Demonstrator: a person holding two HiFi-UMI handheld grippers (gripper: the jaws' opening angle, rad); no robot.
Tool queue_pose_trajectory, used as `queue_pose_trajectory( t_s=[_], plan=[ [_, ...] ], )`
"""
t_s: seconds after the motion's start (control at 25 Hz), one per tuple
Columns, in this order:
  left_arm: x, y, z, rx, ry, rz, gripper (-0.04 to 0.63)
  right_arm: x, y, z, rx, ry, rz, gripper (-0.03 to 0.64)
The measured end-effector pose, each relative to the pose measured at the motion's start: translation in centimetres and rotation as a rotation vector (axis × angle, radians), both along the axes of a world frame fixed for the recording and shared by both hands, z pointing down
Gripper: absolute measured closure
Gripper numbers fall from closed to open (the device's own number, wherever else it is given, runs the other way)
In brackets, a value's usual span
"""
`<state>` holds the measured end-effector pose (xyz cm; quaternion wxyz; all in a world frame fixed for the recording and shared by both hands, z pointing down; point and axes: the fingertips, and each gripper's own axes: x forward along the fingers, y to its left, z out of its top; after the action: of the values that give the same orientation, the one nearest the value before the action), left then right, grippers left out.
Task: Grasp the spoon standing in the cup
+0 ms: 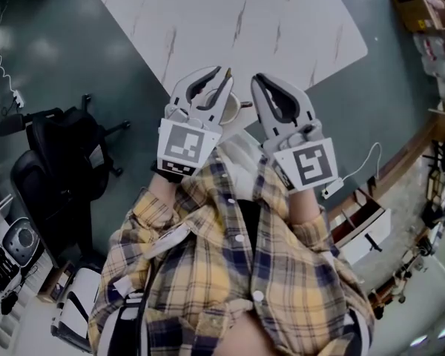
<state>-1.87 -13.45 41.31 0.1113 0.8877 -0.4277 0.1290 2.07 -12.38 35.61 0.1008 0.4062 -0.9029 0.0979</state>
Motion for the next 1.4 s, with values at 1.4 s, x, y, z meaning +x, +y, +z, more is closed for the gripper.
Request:
queue_pose_trajectory(
  t_s=[1.4],
  plan=[
    [1.8,1.3,10.7,-0.240,-0.082,0.134,0.469,1.1,1.7,4.7,-0.117,0.013,0.051,0.577]
  ],
)
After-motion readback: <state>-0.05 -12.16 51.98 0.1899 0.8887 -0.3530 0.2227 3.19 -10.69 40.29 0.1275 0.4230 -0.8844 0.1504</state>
